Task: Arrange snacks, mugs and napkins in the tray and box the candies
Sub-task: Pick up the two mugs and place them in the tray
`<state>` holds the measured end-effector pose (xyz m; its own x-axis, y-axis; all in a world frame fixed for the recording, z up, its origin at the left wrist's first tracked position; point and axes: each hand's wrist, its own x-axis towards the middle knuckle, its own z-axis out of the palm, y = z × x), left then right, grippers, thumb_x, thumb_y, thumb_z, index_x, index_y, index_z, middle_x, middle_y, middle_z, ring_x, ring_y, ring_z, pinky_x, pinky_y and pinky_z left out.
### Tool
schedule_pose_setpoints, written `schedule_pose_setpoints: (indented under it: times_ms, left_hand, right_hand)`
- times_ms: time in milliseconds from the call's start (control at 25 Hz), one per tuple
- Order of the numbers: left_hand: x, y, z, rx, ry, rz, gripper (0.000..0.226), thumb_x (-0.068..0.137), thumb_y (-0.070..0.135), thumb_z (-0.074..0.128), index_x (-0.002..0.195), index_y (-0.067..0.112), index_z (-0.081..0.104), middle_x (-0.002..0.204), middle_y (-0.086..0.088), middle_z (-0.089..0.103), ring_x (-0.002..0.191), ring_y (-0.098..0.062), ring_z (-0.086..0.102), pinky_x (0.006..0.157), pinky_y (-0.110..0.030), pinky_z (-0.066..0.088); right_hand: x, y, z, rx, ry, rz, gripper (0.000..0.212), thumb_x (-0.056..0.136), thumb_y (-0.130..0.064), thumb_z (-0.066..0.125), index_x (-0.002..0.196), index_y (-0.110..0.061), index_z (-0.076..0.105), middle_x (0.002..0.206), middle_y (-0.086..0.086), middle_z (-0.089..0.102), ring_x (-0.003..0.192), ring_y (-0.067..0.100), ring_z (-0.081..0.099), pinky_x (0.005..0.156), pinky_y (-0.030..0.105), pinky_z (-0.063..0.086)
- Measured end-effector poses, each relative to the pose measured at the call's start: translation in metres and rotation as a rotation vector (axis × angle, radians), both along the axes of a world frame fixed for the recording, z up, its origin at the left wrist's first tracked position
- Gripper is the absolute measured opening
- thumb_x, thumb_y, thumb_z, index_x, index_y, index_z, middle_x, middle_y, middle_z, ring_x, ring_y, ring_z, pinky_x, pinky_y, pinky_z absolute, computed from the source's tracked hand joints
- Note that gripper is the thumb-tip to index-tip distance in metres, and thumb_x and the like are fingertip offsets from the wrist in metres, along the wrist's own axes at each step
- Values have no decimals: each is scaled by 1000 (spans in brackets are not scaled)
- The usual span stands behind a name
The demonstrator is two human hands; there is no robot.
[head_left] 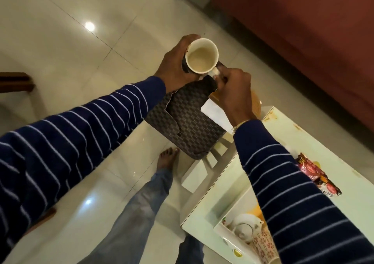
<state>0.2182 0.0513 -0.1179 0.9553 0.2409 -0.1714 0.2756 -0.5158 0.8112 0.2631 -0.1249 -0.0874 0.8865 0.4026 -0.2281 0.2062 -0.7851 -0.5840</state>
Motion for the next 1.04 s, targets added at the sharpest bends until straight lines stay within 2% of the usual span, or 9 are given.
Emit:
schedule_pose_setpoints:
  times_ms: [120, 240, 320, 400, 480, 640, 760, 880, 1040]
  left_hand:
    - [-2, 2, 14, 21, -57, 51, 94, 66, 31, 91, 142, 12, 41, 143, -2, 52, 126, -17, 52, 95, -8, 42]
    - [-19, -7, 32, 79, -165, 79, 92, 63, 40, 91, 137, 9, 47, 138, -2, 55, 122, -16, 54, 98, -25, 50]
    - [-39, -17, 47, 116, -245, 68, 91, 62, 43, 92, 134, 7, 50, 135, -3, 57, 120, -17, 56, 95, -34, 53]
    - [-62, -39, 58, 138, -292, 34, 90, 62, 45, 92, 133, 8, 51, 135, -3, 56, 120, -16, 56, 94, -36, 53]
    - [-95, -81, 64, 151, -312, 10, 89, 63, 46, 91, 133, 12, 49, 134, 2, 51, 121, -13, 53, 98, -34, 50]
    - [-170, -189, 58, 15, -216, -10, 86, 60, 48, 91, 130, 23, 49, 126, 7, 52, 114, -13, 55, 93, -29, 49]
    - [-219, -260, 46, -24, -110, -70, 85, 57, 49, 93, 128, 28, 53, 125, 8, 58, 111, -12, 58, 90, -28, 50]
    - [-253, -309, 29, -56, -57, -109, 85, 58, 50, 90, 131, 33, 49, 127, 23, 51, 115, -4, 55, 96, -20, 46]
    - [-281, -345, 7, -109, 50, -138, 90, 56, 46, 91, 131, 38, 41, 127, 11, 56, 115, -9, 57, 92, -35, 53]
  right_hand:
    - [5, 5, 7, 11, -35, 63, 23, 100, -18, 54, 112, -11, 72, 100, 11, 69, 85, 16, 58, 75, 23, 45]
    - [-4, -5, 19, 33, -92, 57, 24, 100, -18, 54, 115, -12, 71, 101, 10, 69, 86, 11, 52, 73, 17, 34]
    - [-23, -25, 36, 86, -113, 69, 23, 99, -17, 56, 115, -13, 71, 101, 7, 70, 87, 9, 53, 75, 12, 35]
    - [-50, -59, 52, 126, -101, 72, 24, 98, -18, 57, 118, -15, 70, 108, 5, 71, 94, 10, 58, 87, 11, 39]
    - [-85, -104, 68, 119, -82, 59, 25, 98, -17, 59, 121, -16, 69, 111, 5, 71, 97, 8, 57, 88, 9, 35]
    - [-165, -210, 84, 41, -12, -18, 21, 92, -10, 67, 113, -11, 73, 101, 9, 74, 91, 21, 67, 82, 22, 46]
    - [-221, -282, 82, -28, 112, -98, 20, 92, -9, 67, 110, -14, 74, 104, 5, 75, 94, 21, 69, 83, 17, 41]
    - [-262, -328, 66, -69, 216, -195, 19, 94, -12, 64, 109, -17, 75, 108, 1, 75, 98, 19, 67, 84, 14, 37]
    - [-294, -359, 39, -126, 317, -276, 21, 97, -16, 61, 114, -18, 73, 112, 1, 74, 101, 18, 66, 89, 19, 39]
